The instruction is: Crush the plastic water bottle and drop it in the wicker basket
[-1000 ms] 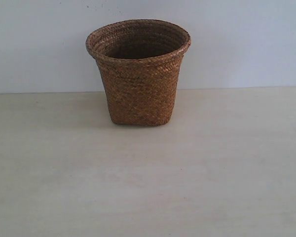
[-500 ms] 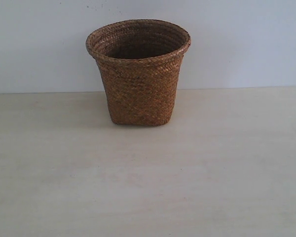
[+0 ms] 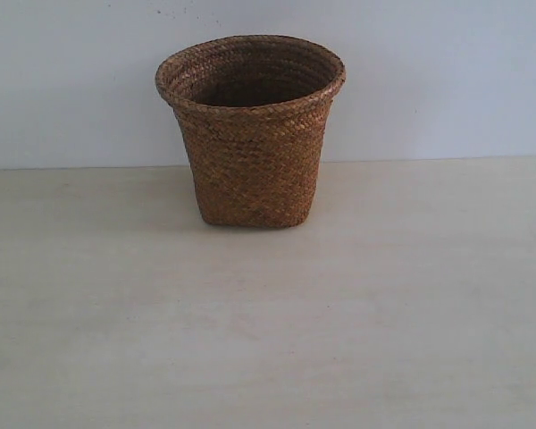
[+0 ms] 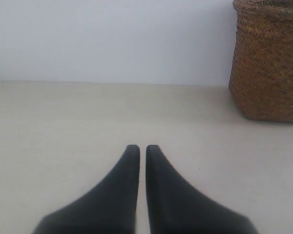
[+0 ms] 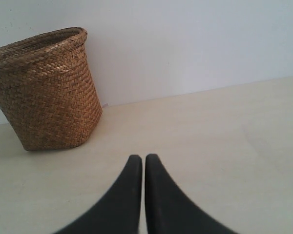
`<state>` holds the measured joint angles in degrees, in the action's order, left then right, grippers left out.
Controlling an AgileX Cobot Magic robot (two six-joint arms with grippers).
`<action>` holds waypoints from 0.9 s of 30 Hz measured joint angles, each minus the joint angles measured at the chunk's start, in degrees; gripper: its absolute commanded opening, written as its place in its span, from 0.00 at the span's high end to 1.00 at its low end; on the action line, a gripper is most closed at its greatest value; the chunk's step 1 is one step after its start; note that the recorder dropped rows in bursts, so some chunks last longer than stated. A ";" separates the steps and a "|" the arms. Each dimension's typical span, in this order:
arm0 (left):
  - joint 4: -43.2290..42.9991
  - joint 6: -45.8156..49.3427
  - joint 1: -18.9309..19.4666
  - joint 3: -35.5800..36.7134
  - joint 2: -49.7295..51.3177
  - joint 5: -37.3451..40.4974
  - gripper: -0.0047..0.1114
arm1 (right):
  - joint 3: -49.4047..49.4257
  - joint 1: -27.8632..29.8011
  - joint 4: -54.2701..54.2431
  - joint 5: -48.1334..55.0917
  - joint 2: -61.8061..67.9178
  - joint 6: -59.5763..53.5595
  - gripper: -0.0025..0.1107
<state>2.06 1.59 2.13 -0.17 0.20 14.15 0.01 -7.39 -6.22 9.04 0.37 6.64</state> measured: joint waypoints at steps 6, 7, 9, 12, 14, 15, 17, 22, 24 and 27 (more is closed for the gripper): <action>0.00 0.00 0.00 0.00 0.00 1.75 0.93 | 0.00 0.00 0.00 0.00 0.00 0.00 0.98; 0.00 0.00 0.00 0.00 0.00 1.75 0.93 | 0.00 0.00 0.00 -0.10 0.00 0.00 0.98; 0.00 0.00 0.00 0.00 0.00 1.88 0.93 | 0.00 0.00 0.00 -0.10 0.00 0.00 0.98; 0.00 0.00 0.00 0.00 0.00 1.88 0.93 | 0.00 0.00 0.00 -0.19 0.00 0.00 0.98; 0.00 0.00 0.00 0.00 0.00 1.88 0.93 | 0.00 0.00 0.00 -0.19 0.00 0.00 0.98; 0.00 0.00 0.00 0.00 0.00 1.88 0.93 | 0.00 0.00 0.00 -0.19 0.00 0.00 0.98; 0.00 0.00 0.00 0.00 0.00 1.88 0.93 | 0.00 0.00 0.00 -0.32 0.00 0.00 0.98; 0.00 0.00 0.00 0.00 0.00 1.88 0.93 | 0.00 0.00 0.00 -0.32 0.00 0.00 0.98; 0.00 0.00 0.00 0.00 0.00 1.88 0.93 | 0.00 0.00 0.00 -0.32 0.00 0.00 0.98; 0.00 0.00 0.00 0.00 0.00 1.88 0.93 | 0.00 0.00 0.00 -0.32 0.00 0.00 0.98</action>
<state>2.06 1.59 2.13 -0.17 0.20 16.03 0.01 -7.39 -6.22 8.72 0.37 6.64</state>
